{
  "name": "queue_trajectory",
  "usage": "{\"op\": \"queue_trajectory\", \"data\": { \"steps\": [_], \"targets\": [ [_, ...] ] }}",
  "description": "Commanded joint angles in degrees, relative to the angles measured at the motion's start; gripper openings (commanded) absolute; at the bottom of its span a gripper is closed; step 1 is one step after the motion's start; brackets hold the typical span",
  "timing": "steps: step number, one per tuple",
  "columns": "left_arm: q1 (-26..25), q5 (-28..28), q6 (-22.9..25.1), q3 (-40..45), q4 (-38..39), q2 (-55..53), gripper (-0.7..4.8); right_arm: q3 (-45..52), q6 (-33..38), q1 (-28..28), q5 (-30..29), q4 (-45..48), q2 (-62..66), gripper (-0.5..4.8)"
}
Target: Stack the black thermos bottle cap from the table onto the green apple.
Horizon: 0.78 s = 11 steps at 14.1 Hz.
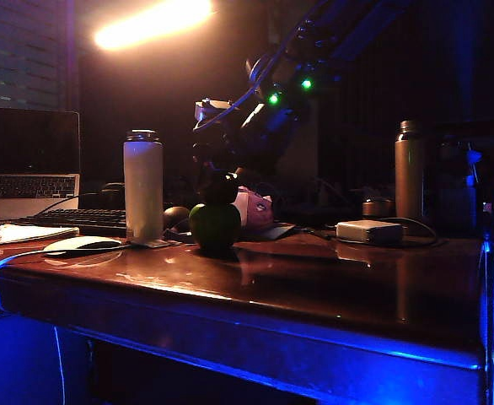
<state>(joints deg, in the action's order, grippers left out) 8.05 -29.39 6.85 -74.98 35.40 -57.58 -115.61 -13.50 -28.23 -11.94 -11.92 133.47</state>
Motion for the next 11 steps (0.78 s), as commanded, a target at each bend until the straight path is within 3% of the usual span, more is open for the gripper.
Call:
{"op": "queue_trajectory", "data": {
  "steps": [1, 11],
  "targets": [
    [-0.1, -0.2, 0.1, -0.4, -0.9, 0.1, -0.03, -0.3, -0.1, -0.2, 0.0, -2.5, -0.2, 3.32],
    [-0.1, -0.2, 0.0, -0.4, -1.2, 0.1, -0.03, -0.3, -0.1, -0.2, -2.3, -2.9, -0.2, 3.33]
  ]
}}
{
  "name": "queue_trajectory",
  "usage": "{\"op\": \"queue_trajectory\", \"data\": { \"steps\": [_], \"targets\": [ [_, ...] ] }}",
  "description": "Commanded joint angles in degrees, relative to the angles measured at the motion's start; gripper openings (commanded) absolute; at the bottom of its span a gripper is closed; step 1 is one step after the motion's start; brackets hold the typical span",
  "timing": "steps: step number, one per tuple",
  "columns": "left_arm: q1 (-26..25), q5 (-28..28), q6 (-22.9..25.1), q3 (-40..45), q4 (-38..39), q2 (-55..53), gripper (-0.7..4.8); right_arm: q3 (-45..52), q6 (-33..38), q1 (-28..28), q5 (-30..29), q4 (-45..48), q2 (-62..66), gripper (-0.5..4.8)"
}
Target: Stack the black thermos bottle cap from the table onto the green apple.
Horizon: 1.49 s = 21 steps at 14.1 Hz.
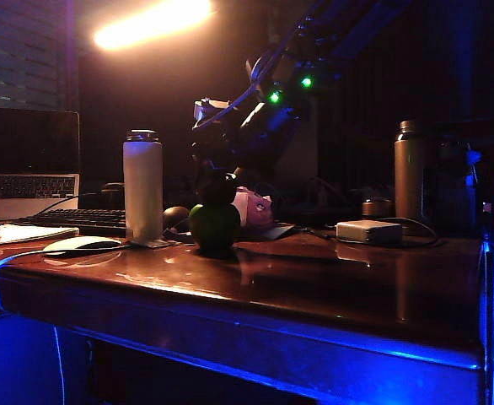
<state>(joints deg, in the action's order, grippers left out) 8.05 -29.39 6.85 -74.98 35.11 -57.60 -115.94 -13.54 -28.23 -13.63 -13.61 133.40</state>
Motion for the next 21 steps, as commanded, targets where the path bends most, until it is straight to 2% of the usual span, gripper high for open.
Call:
{"op": "queue_trajectory", "data": {
  "steps": [1, 2, 3, 15, 16, 17, 18, 21],
  "targets": [
    [-0.1, -0.2, 0.0, -0.4, -0.9, 0.1, -0.03, 0.0, 0.0, -0.2, -0.7, -1.2, -0.1, 3.38],
    [-0.1, -0.2, 0.0, -0.4, -0.9, 0.1, -0.03, 0.0, -0.2, -0.2, -0.7, -1.2, -0.1, 3.81],
    [-0.1, -0.2, 0.0, -0.4, -0.9, 0.1, -0.03, 0.0, -0.2, -0.2, -0.7, -1.2, -0.2, 4.79],
    [-0.1, -0.2, 0.0, -0.4, -1.0, 0.1, -0.03, -3.3, -1.5, -0.1, 0.4, -2.1, -6.3, 4.79],
    [-0.1, -0.3, 0.2, -0.4, -1.0, 0.1, -0.03, -3.3, -1.5, -0.1, 1.8, -2.4, -7.6, 4.39],
    [-0.1, -0.3, 0.2, -0.4, -1.4, 0.2, -0.03, -3.3, -1.4, -0.1, 4.4, -3.9, -10.5, 0.98],
    [-0.1, -0.2, 0.2, -0.4, -1.4, 0.2, -0.03, -3.3, -1.2, 0.0, 7.3, -5.3, -13.7, -0.04],
    [-0.1, -0.3, 0.2, -0.4, 0.4, 1.0, -0.03, -3.3, 0.5, 0.0, 7.8, -8.7, -22.5, -0.05]
  ]
}}
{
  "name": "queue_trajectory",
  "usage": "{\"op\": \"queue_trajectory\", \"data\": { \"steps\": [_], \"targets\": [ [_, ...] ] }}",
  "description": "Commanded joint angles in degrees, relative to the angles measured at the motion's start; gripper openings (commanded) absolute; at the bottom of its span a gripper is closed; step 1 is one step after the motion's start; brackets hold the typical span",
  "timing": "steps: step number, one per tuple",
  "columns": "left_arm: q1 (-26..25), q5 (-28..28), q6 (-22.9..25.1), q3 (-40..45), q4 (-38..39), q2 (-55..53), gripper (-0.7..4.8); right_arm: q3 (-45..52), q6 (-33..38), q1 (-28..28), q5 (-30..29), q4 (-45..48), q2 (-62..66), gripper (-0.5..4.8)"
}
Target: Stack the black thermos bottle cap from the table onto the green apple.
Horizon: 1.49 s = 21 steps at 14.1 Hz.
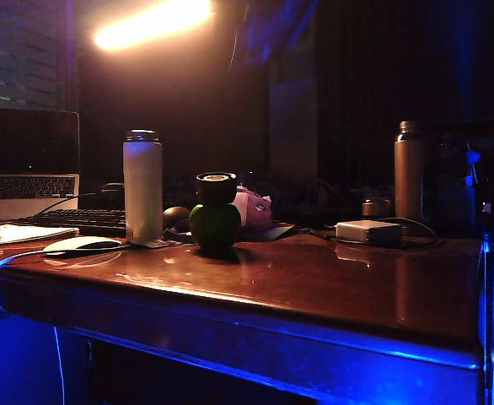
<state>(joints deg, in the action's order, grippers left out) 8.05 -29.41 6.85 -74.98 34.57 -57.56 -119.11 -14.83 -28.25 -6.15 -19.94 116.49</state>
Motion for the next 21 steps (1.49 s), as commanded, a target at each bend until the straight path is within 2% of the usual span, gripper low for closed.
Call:
{"op": "queue_trajectory", "data": {
  "steps": [1, 3, 4, 7, 9, 10, 12, 14, 15, 18, 21],
  "targets": [
    [-0.1, -0.1, 0.2, -0.4, 1.5, 1.9, -0.03, -0.2, 2.0, 0.0, 0.3, -3.6, -9.0, -0.05],
    [-0.1, 5.2, 0.2, -0.3, 2.3, 5.8, -0.03, -0.2, 1.9, 0.0, 1.3, -3.5, -15.5, -0.05],
    [-0.1, 9.1, 0.0, -0.3, 4.0, 9.4, -0.03, -0.2, 1.2, 0.0, 5.0, -2.7, -19.8, -0.05],
    [-0.1, 16.6, -0.1, 1.1, 13.0, 16.7, -0.03, -0.1, 1.3, 0.0, 5.4, -6.5, -26.9, -0.05],
    [-0.1, 18.2, -3.1, 7.5, 12.0, 24.9, -0.03, 0.1, 1.2, 0.0, 5.4, -10.1, -30.3, -0.05],
    [-0.1, 20.8, -3.9, 11.9, 12.0, 29.8, -0.03, 0.1, 0.7, 0.0, 5.4, -12.4, -31.7, -0.05],
    [-0.1, 22.9, -4.4, 20.3, 11.5, 37.9, -0.03, 0.1, -0.5, 0.0, 5.3, -16.3, -33.6, -0.05],
    [-0.1, 24.2, -5.3, 28.3, 8.4, 44.3, -0.03, 0.2, -0.4, 0.0, 4.4, -20.0, -33.9, -0.05],
    [-0.1, 24.3, -7.6, 33.4, 4.5, 47.3, -0.03, 1.0, -0.4, 0.0, 3.5, -20.8, -33.9, -0.05],
    [-0.1, 24.1, -11.9, 41.6, -4.1, 48.4, -0.03, 6.6, -0.3, 0.0, 0.6, -17.9, -33.9, -0.05],
    [-0.1, 24.3, -13.1, 48.3, -12.1, 48.4, -0.03, 14.1, 2.9, 0.0, -2.7, -9.9, -33.9, -0.05]
  ]
}}
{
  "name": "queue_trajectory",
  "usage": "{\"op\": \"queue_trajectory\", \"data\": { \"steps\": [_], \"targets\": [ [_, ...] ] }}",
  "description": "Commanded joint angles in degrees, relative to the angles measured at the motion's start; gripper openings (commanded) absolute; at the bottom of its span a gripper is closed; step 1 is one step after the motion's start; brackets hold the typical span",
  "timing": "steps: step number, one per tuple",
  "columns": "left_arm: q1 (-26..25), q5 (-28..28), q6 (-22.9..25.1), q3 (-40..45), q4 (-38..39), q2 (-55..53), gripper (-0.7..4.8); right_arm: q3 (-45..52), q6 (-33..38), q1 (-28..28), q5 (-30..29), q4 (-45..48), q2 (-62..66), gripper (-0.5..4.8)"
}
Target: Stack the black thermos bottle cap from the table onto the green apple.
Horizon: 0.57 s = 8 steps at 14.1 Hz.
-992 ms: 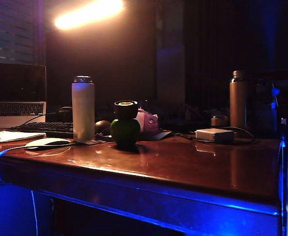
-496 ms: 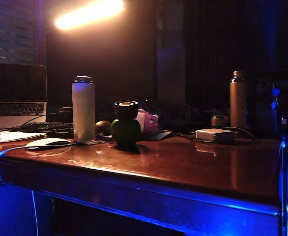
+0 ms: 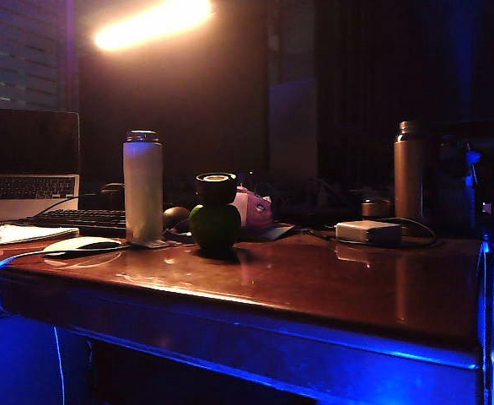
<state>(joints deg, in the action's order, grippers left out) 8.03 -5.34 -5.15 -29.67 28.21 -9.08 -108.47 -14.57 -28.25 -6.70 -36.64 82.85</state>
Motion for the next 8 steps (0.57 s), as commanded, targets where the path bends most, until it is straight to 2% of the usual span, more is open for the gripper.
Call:
{"op": "queue_trajectory", "data": {
  "steps": [1, 4, 8],
  "targets": [
    [-0.1, 0.7, -1.1, 5.3, -7.8, 0.0, -0.03, 6.4, 3.1, -0.1, -2.4, 10.5, -0.3, -0.05],
    [-0.1, 0.9, -0.9, 10.6, -9.2, 0.0, -0.03, 12.4, 4.3, -0.1, -2.4, 17.7, -0.3, -0.05],
    [-0.1, 1.5, -1.3, 16.2, -13.0, 0.0, -0.03, 18.1, 4.3, -0.1, -2.4, 20.5, -0.3, -0.05]
  ]
}}
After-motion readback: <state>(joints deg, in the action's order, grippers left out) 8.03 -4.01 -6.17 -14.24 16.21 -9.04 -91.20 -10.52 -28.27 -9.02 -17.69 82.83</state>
